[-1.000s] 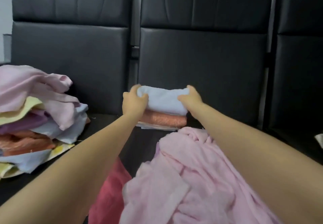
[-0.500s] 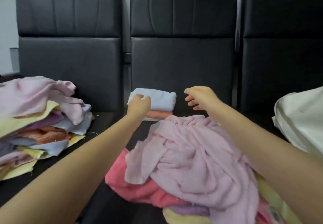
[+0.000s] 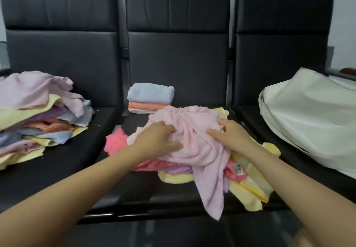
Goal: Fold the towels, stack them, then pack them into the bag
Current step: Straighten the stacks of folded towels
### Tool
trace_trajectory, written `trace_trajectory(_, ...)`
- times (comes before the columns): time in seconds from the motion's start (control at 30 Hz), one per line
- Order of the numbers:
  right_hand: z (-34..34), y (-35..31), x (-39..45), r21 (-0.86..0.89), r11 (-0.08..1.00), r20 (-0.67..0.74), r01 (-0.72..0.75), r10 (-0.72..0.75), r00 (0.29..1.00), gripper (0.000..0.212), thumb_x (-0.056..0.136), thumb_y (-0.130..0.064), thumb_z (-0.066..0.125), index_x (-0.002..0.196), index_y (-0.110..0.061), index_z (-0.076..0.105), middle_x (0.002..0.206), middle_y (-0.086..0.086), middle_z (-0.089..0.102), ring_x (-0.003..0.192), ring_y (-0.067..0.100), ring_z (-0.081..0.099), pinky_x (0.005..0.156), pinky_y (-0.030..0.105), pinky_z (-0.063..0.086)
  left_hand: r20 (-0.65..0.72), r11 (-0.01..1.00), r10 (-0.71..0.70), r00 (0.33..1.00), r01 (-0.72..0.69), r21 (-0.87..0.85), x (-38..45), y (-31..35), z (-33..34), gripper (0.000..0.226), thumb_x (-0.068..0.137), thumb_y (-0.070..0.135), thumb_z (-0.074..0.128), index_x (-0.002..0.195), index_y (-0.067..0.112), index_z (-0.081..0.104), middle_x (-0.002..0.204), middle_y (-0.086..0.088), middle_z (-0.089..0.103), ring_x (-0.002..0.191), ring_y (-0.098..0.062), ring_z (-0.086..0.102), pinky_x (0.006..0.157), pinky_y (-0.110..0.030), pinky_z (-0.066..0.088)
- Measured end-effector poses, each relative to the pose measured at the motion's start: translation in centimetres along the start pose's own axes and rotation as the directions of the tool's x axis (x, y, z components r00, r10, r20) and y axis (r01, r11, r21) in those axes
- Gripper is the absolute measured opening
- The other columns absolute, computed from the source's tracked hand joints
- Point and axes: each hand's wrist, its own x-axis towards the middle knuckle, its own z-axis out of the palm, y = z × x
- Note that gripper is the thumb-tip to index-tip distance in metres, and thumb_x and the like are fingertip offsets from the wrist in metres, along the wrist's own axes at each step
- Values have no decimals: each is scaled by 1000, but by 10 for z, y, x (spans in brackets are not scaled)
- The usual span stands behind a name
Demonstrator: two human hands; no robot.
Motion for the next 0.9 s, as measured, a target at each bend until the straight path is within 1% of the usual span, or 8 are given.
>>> trace_trajectory(0.1,1,-3,0,50,994,-196,98,-87,977,29,92,-35,58,80,-8,60,78,1,52,80,25,53,58,32,36,-27,975,-9,1000,2,-220,3,0,2,28,94,41,55,73,23,51,68,8,44,69,-14,44,59,-27,30)
trace_trajectory(0.2,-6,-20,6,321,942,-257,102,-17,966,36,90,-37,57,82,-2,63,76,6,60,77,25,57,67,37,45,-73,743,-178,981,86,-663,9,-7,-8,24,96,33,53,76,20,55,71,7,49,70,-12,47,55,-27,36)
trace_trajectory(0.3,-28,-39,13,845,533,-117,-48,273,955,27,90,-35,57,90,-10,67,88,9,70,83,24,67,73,37,55,-172,520,-324,930,23,-854,17,-16,-21,22,98,27,51,80,21,61,79,9,57,79,-10,52,69,-28,42)
trace_trajectory(0.37,-45,-39,19,915,398,-87,-72,367,926,19,96,-25,53,92,-12,66,87,8,69,79,21,67,67,29,53,-209,417,-418,884,-18,-909,22,-23,-27,26,97,26,51,72,21,57,71,9,52,71,-10,48,62,-26,40)
trace_trajectory(0.53,-39,-29,33,781,596,-84,-187,398,914,23,98,-18,47,95,-2,63,95,14,67,88,26,64,84,38,52,-175,139,-563,808,-116,-983,28,-33,-49,17,94,28,55,81,17,60,78,3,62,73,-11,58,67,-25,47)
trace_trajectory(0.67,-15,-34,35,548,824,-97,-143,232,968,28,98,-24,40,93,-13,65,90,9,67,90,27,65,77,35,52,-4,-57,-489,872,-36,-998,31,-27,-48,25,96,25,50,106,9,66,95,-6,74,83,-13,71,71,-28,56)
trace_trajectory(0.77,-3,-34,34,459,884,-58,-92,134,989,27,91,-27,55,114,-16,63,112,4,65,101,21,61,90,40,51,31,82,-380,925,67,-994,32,-31,-39,32,98,24,45,116,2,60,118,-18,66,103,-24,67,90,-38,55)
trace_trajectory(0.9,-6,-45,25,155,985,-403,83,-13,915,29,84,-30,72,103,-14,58,100,0,56,95,19,54,79,35,49,-60,336,-428,902,97,-937,28,-48,-28,20,97,31,52,88,18,65,104,-4,62,86,-15,59,67,-27,47)
